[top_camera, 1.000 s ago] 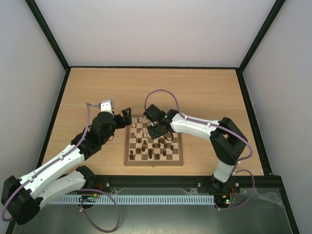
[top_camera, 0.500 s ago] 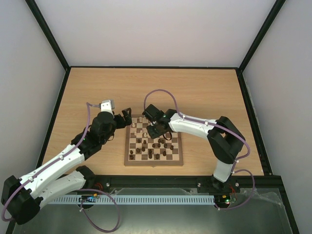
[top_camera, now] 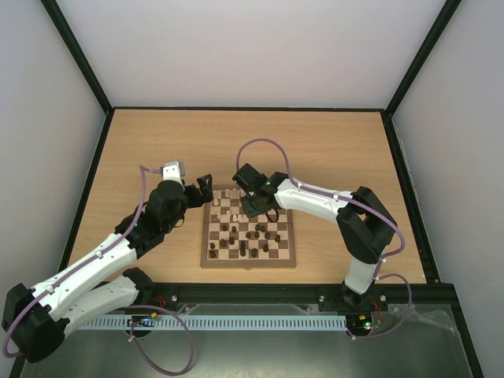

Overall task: Set up the chess pieces on the board
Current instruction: Pick up the chess piece from the chessboard, then place the chess piece on the chessboard, then pick up the chess piece from the chessboard.

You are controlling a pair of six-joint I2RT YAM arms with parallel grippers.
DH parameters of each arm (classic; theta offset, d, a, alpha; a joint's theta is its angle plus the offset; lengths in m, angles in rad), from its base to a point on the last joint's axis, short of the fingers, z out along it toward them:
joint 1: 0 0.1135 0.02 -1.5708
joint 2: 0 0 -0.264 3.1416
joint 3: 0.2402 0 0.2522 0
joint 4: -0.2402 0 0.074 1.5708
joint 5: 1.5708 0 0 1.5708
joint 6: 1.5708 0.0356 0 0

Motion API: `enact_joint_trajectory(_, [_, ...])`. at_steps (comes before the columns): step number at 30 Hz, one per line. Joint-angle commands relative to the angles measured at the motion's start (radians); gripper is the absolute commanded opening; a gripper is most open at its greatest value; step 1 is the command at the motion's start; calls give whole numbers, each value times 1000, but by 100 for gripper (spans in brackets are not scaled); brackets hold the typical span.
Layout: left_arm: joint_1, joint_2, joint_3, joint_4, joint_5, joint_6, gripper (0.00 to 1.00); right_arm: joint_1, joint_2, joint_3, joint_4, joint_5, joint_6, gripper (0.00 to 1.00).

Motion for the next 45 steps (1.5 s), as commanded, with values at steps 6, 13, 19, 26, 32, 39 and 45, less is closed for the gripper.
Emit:
enact_joint_trajectory(6, [4,1,-3,24,0,5,100,-62,-28,10,-41,34,13,13])
enact_joint_trajectory(13, [4,3,-3,24,0,6,99,-88,-19,0,-21,27,10,13])
enact_joint_trajectory(19, [4,0,-4,24,-1,5,99,-95,-9,-5,-12,20,8,16])
enact_joint_trajectory(26, [4,-2,-3,22,-3,6,100,-97,-6,-5,-11,16,11,20])
enact_joint_trajectory(32, [4,0,-3,22,-4,6,99,-84,-87,-10,-19,-6,14,31])
enact_joint_trajectory(39, [4,-2,-4,21,-10,5,100,16,-119,12,-46,-34,5,35])
enact_joint_trajectory(45, [4,-11,-6,21,-17,5,100,81,-57,28,-48,-67,3,32])
